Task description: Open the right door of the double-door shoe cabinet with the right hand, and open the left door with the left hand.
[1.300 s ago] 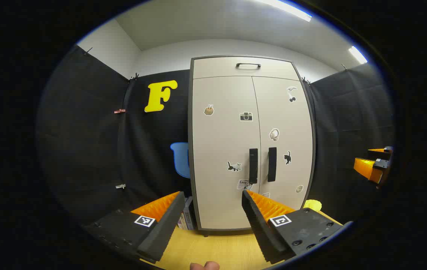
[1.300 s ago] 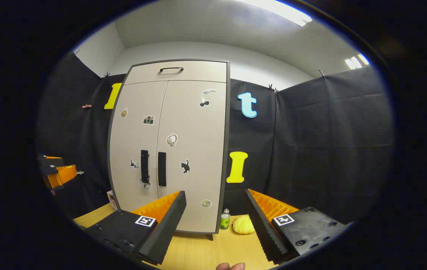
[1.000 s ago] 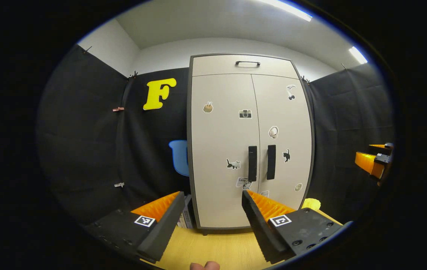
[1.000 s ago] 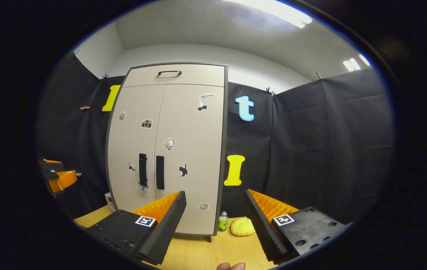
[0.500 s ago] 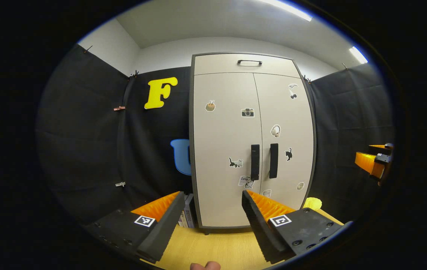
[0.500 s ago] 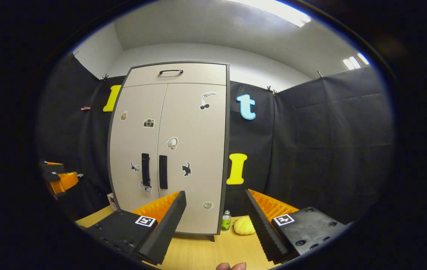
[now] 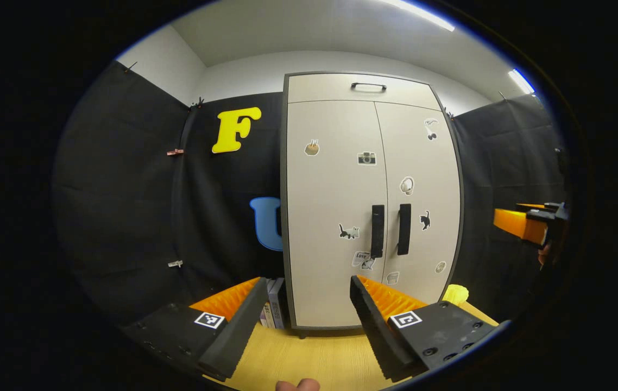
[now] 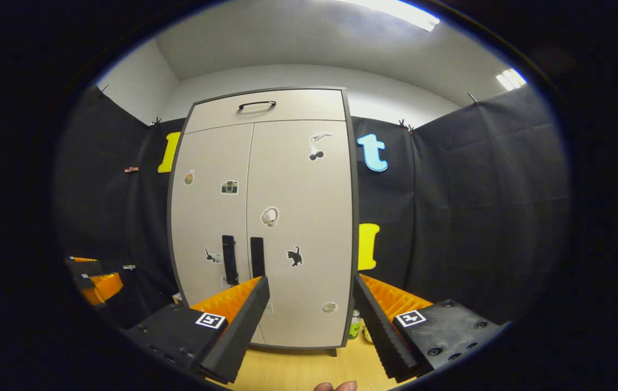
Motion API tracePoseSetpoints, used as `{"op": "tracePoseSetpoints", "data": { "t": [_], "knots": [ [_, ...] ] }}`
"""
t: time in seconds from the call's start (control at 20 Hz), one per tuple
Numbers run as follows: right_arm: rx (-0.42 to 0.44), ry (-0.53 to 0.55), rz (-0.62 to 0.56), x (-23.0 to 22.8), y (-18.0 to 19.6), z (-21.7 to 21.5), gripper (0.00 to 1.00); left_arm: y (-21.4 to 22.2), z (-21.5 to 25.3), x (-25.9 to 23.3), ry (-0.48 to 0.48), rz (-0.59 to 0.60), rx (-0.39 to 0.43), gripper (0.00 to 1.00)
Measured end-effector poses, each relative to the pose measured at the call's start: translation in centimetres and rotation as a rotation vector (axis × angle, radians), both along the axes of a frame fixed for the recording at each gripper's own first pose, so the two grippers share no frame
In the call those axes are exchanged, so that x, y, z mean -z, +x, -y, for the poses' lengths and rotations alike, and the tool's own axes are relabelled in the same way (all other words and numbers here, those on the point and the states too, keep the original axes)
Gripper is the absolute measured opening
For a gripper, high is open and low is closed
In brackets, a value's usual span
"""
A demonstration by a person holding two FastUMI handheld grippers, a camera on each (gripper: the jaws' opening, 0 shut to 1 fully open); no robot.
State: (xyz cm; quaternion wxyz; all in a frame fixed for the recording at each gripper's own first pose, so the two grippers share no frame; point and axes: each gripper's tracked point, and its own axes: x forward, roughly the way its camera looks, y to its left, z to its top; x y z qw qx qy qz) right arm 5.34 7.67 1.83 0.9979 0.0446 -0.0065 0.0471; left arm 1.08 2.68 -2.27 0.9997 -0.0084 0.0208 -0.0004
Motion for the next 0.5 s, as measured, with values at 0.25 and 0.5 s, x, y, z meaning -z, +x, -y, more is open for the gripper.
{"op": "tracePoseSetpoints", "data": {
  "t": [0.25,0.5],
  "knots": [
    [-0.052,-0.012,0.023,0.0,4.6,-5.8,0.97,0.6,-1.6,1.7,-0.009,-0.028,-0.001,0.95],
    [-0.065,0.01,0.048,2.3,10.3,-9.6,0.97,1.2,-3.2,3.9,-0.036,-0.063,0.006,0.95]
  ]
}}
